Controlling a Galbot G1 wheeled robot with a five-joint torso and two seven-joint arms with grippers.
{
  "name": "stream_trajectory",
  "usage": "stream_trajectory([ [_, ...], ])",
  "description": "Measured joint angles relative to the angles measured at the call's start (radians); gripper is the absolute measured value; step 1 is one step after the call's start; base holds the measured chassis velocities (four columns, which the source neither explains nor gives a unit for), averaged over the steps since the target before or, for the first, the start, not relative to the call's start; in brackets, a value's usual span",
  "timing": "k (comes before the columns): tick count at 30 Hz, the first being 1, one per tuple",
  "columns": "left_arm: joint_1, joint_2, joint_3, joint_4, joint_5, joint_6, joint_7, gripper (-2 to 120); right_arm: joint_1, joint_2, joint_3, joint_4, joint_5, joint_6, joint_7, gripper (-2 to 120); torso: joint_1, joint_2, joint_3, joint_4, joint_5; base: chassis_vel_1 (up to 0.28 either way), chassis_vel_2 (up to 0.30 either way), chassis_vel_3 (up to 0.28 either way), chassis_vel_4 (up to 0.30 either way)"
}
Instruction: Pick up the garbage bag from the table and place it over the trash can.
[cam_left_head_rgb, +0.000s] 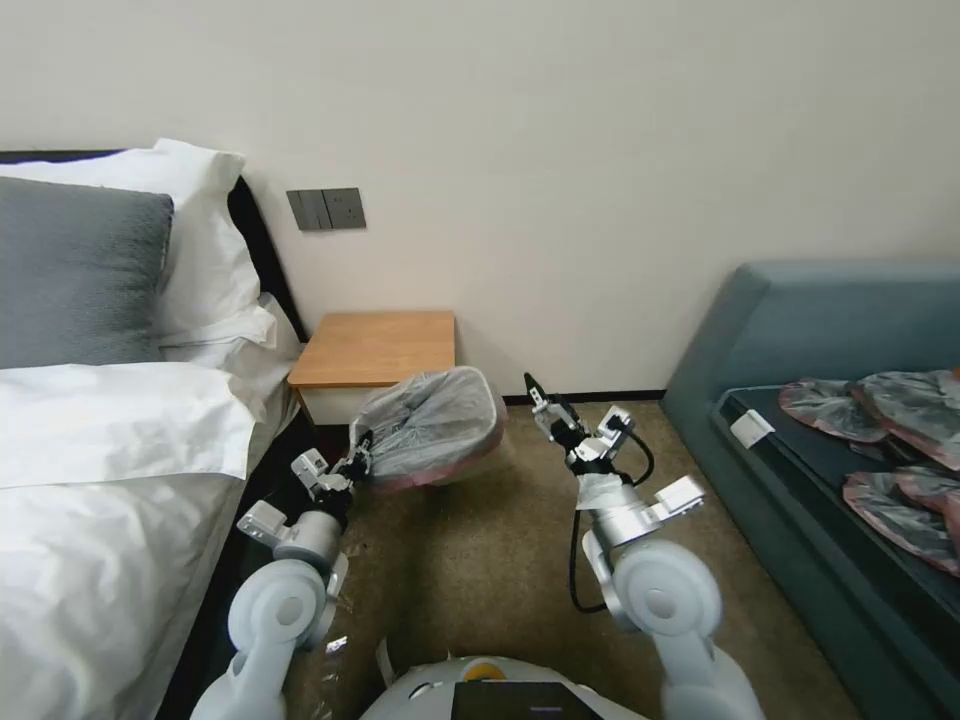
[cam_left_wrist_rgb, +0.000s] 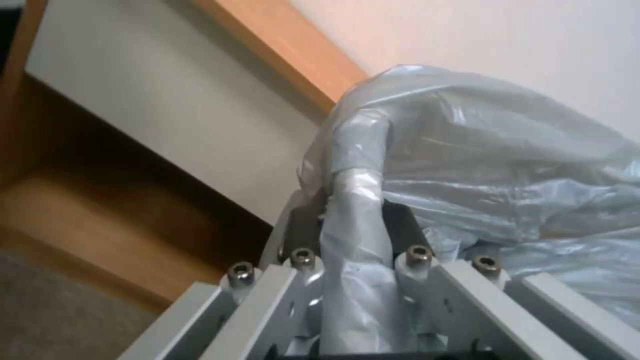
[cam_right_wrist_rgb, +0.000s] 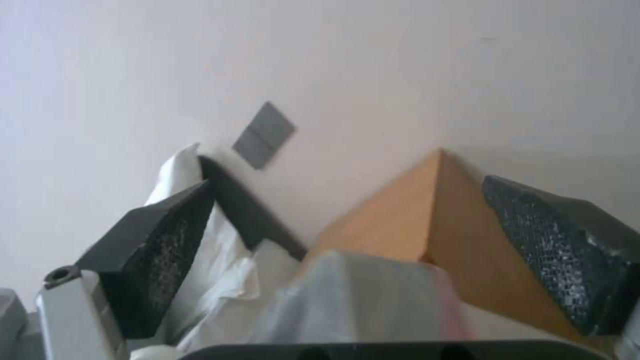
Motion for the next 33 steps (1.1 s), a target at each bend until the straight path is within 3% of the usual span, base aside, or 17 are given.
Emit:
stream_trajectory([
  [4,0.003,0.013,0.014,-0.004,0.081,-0.005,0.015,6,0.022,-0.069,-0.017,0.014,-0.028,-0.038,-0.034,100,0.000,0.000,0.000,-0.0001,0.0001,0.000,0.000,0.000,0.000],
  [7,0.004,0.025,0.032,0.006,0.181,-0.020,0.056,5,0.056,-0.188,-0.043,0.014,-0.098,-0.071,-0.110,99,0.000,0.000,0.000,-0.0001,-0.0001,0.000,0.000,0.000,0.000],
  [10,0.008,0.030,0.040,0.011,0.228,-0.023,0.077,5,0.095,-0.247,-0.061,0.015,-0.100,-0.092,-0.127,96,0.000,0.000,0.000,-0.0002,0.0001,0.000,0.000,0.000,0.000],
  [12,0.017,0.034,0.044,0.015,0.299,-0.025,0.112,5,0.172,-0.332,-0.083,0.016,-0.077,-0.131,-0.146,86,0.000,0.000,0.000,0.0000,0.0003,0.000,0.000,0.000,0.000],
  [14,0.020,0.035,0.045,0.017,0.321,-0.027,0.122,5,0.204,-0.367,-0.092,0.016,-0.065,-0.149,-0.151,83,0.000,0.000,0.000,0.0000,0.0003,0.000,0.000,0.000,0.000],
  [16,0.023,0.038,0.047,0.022,0.375,-0.033,0.152,5,0.285,-0.465,-0.130,0.012,-0.046,-0.197,-0.160,71,0.000,0.000,0.000,0.0001,0.0003,0.000,0.000,0.000,0.000],
  [18,0.022,0.039,0.047,0.023,0.383,-0.034,0.158,5,0.300,-0.486,-0.141,0.010,-0.045,-0.203,-0.163,70,0.000,0.000,0.000,-0.0001,0.0002,0.000,0.000,0.000,0.000],
  [21,0.021,0.038,0.054,0.032,0.436,-0.037,0.196,5,0.420,-0.602,-0.252,-0.016,-0.066,-0.218,-0.185,55,0.000,0.000,0.000,-0.0005,0.0002,0.000,0.000,0.000,0.000],
  [22,0.021,0.038,0.054,0.032,0.436,-0.037,0.196,5,0.420,-0.602,-0.252,-0.016,-0.066,-0.218,-0.185,55,0.000,0.000,0.000,-0.0005,0.0002,0.000,0.000,0.000,0.000],
  [25,0.020,0.033,0.063,0.038,0.482,-0.038,0.225,5,0.575,-0.650,-0.405,-0.047,-0.074,-0.230,-0.189,39,0.000,0.000,0.000,-0.0001,0.0000,0.000,0.000,0.000,0.000],
  [27,0.020,0.031,0.066,0.040,0.495,-0.039,0.234,5,0.624,-0.655,-0.453,-0.060,-0.077,-0.236,-0.188,34,0.000,0.000,0.000,0.0001,-0.0001,0.000,0.000,0.000,0.000],
  [29,0.021,0.028,0.069,0.043,0.525,-0.045,0.251,5,0.724,-0.649,-0.562,-0.092,-0.077,-0.264,-0.162,25,0.000,0.000,0.000,0.0001,-0.0001,0.000,0.000,0.000,0.000],
  [33,0.026,0.025,0.070,0.043,0.553,-0.053,0.269,5,0.804,-0.619,-0.662,-0.135,-0.065,-0.312,-0.105,14,0.000,0.000,0.000,-0.0001,-0.0001,0.000,0.000,0.000,0.000],
])
